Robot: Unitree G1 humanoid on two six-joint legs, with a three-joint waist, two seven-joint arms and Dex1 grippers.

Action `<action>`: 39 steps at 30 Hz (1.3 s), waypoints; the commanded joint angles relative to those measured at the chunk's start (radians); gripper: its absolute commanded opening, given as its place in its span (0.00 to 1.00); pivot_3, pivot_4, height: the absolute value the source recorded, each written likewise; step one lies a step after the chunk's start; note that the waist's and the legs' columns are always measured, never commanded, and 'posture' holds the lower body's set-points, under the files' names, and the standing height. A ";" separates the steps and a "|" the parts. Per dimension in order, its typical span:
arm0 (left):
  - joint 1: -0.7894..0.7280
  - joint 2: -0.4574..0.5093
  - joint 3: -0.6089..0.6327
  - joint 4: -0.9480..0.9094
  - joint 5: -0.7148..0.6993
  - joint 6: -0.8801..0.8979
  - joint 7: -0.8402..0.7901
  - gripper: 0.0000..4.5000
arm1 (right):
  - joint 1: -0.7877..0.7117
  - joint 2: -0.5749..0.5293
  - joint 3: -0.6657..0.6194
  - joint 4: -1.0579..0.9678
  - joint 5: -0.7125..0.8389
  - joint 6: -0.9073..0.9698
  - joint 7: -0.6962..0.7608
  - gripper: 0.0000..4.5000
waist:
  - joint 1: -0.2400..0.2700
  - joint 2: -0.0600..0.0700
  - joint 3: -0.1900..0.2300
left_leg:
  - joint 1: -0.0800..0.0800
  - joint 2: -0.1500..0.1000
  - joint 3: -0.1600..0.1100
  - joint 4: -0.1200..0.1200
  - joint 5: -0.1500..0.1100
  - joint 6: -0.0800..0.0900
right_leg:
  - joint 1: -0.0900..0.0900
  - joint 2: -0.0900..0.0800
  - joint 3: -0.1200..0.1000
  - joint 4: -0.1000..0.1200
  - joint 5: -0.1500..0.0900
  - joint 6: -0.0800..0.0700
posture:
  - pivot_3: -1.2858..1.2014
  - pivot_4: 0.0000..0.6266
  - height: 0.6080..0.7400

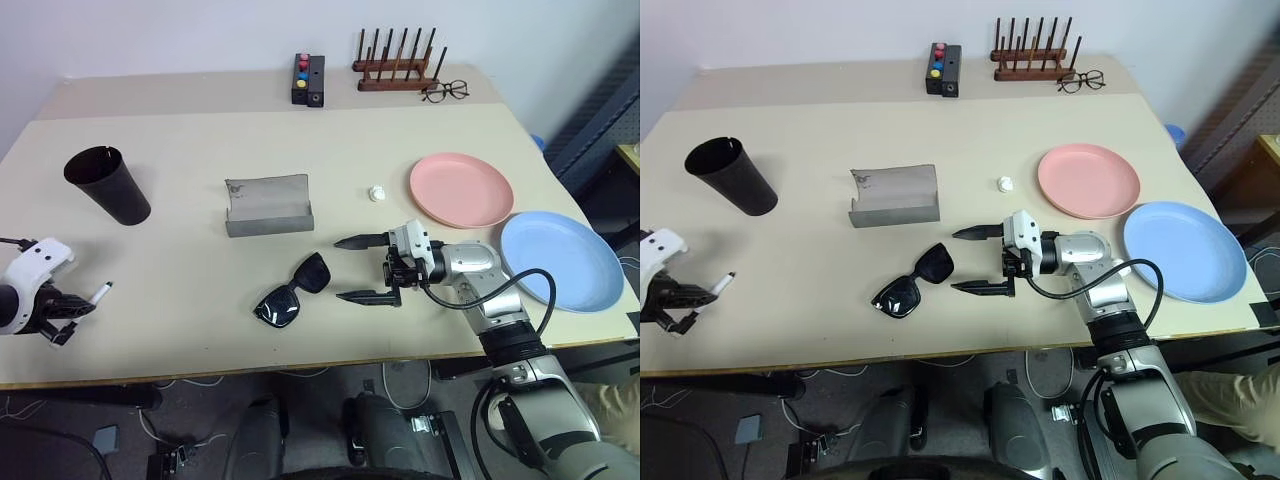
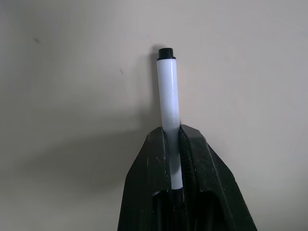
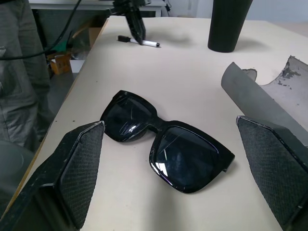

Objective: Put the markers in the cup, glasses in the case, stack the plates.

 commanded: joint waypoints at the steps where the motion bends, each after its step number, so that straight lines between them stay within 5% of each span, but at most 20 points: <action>1: 0.056 -0.071 0.205 -0.236 -0.120 0.014 0.005 0.02 | -0.028 0.003 -0.017 -0.006 0.011 -0.016 -0.003 1.00 | 0.003 0.000 0.000 | 0.000 0.000 0.000 0.000 0.000 0.000 | 0.000 0.000 0.000 0.000 0.000 0.000 | 0.52 0.24 1.00; 5: 0.176 -0.167 0.336 -0.567 -0.279 0.094 -0.026 0.02 | -0.042 0.006 -0.018 0.014 0.009 -0.022 -0.001 1.00 | 0.006 -0.002 0.000 | -0.001 0.000 0.000 0.002 0.000 0.000 | 0.001 -0.002 0.000 -0.001 0.000 0.000 | 0.52 0.24 1.00; 8: 0.119 -0.269 0.342 -0.657 -0.330 0.081 0.086 0.02 | -0.053 0.009 -0.016 0.028 0.007 -0.027 0.001 1.00 | 0.010 -0.001 0.000 | 0.000 0.000 -0.001 0.002 0.000 0.000 | 0.002 -0.002 0.000 0.000 0.000 0.000 | 0.52 0.24 1.00; 15: -0.289 -0.461 0.323 -0.503 -0.400 0.100 0.394 0.02 | -0.088 0.023 -0.020 0.076 -0.002 -0.049 -0.012 1.00 | 0.008 -0.002 0.000 | 0.000 0.000 -0.002 0.005 0.000 0.000 | 0.004 0.003 -0.002 0.001 0.001 -0.001 | 0.52 0.24 1.00; 20: -0.399 -0.576 0.313 -0.439 -0.276 -0.078 0.621 0.02 | -0.121 0.046 -0.047 0.106 0.015 -0.031 -0.053 1.00 | 0.000 -0.002 0.000 | 0.000 0.000 -0.001 0.004 0.000 0.000 | 0.002 0.001 0.000 -0.001 0.002 0.000 | 0.52 0.24 1.00; 39: -0.408 -0.597 0.313 -0.372 -0.033 -0.323 0.971 0.02 | -0.338 0.155 -0.210 0.224 0.154 0.006 -0.112 1.00 | 0.006 -0.002 0.000 | 0.000 0.000 -0.001 0.003 0.000 0.000 | 0.002 0.001 0.000 0.000 0.002 0.000 | 0.52 0.24 1.00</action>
